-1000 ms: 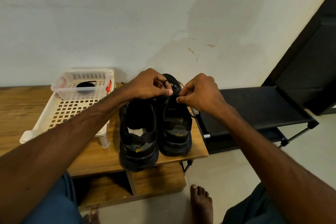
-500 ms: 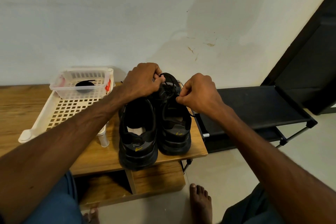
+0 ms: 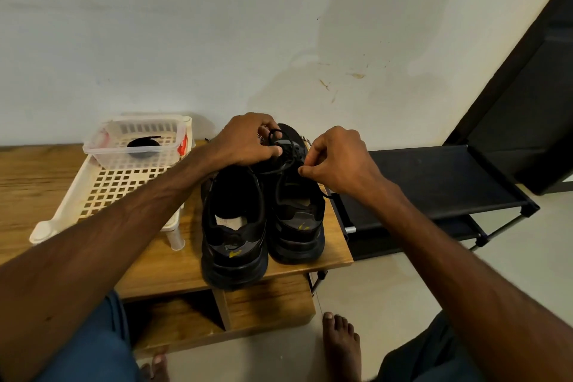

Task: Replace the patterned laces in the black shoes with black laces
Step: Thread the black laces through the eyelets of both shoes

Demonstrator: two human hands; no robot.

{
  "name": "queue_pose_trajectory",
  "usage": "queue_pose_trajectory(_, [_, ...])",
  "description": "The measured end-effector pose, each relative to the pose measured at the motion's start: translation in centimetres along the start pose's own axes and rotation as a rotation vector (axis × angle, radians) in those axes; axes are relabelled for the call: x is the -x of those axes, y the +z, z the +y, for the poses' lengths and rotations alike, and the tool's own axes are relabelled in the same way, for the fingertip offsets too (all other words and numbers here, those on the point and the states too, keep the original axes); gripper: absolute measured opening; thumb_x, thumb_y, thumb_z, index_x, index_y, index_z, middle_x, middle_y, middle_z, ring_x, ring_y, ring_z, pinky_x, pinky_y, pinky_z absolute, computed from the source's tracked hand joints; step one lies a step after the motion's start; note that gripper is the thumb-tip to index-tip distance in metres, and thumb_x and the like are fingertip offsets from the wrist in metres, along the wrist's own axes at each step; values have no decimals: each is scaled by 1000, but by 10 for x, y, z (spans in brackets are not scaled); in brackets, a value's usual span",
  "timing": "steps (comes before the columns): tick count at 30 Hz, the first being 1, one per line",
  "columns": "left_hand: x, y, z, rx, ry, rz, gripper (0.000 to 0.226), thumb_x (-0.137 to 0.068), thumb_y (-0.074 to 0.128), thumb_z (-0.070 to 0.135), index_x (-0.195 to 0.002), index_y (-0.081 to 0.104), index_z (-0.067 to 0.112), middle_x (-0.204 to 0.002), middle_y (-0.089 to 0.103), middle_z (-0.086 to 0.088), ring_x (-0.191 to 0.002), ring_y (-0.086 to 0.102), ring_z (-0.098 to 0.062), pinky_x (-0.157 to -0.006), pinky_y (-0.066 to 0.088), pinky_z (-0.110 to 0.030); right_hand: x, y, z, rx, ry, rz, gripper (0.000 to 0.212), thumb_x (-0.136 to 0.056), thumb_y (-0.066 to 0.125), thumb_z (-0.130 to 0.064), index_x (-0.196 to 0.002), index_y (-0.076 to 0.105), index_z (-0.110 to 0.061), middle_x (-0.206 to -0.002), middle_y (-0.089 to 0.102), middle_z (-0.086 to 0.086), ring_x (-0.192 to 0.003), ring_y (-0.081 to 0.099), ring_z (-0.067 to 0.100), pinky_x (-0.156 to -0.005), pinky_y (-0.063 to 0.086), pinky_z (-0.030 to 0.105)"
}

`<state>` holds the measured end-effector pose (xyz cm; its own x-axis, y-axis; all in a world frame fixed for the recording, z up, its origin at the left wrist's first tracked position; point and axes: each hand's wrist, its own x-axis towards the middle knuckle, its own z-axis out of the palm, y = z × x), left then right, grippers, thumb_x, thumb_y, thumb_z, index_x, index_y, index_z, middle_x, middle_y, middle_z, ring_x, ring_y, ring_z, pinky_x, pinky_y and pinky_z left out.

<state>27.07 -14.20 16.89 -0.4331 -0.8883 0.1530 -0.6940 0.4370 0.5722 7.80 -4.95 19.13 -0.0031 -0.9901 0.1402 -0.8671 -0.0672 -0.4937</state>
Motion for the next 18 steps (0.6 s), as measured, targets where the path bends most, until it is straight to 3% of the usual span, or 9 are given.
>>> queue_pose_trajectory(3, [1,0,3,38,72,-110,38,-85,81,28,-121,69,27,-106,70,12,-87,69,-12,-85,55,-27,0,0,2,-12,1,-10,11,-80,87,-20,-75,78,-17,-72,73,-5,-67,70,7,-72,63,33])
queue_pose_trajectory(7, [1,-3,1,42,155,-167,27,-88,79,26,-114,73,29,-96,69,22,-92,66,3,-79,48,-16,1,0,2,-19,7,-13,11,-80,87,-20,-75,78,-17,-71,73,-4,-66,70,7,-72,63,33])
queue_pose_trajectory(12, [2,-7,0,40,230,-168,14,-88,78,25,-101,77,28,-83,69,29,-84,65,2,-72,45,-10,1,0,2,-23,5,-15,12,-79,88,-20,-74,78,-18,-71,74,-5,-66,70,7,-72,63,33])
queue_pose_trajectory(15, [2,-4,1,-9,260,-123,8,-89,76,23,-96,77,26,-82,70,22,-82,65,0,-69,45,-15,1,-1,1,-25,18,-23,13,-78,89,-19,-74,77,-17,-72,73,-6,-67,70,6,-73,63,31])
queue_pose_trajectory(18, [1,0,-1,-84,274,-100,6,-90,69,26,-95,72,26,-87,69,19,-86,64,1,-76,50,-25,2,-2,-1,-20,31,-28,13,-78,88,-17,-72,77,-16,-71,72,-6,-66,69,6,-73,62,29])
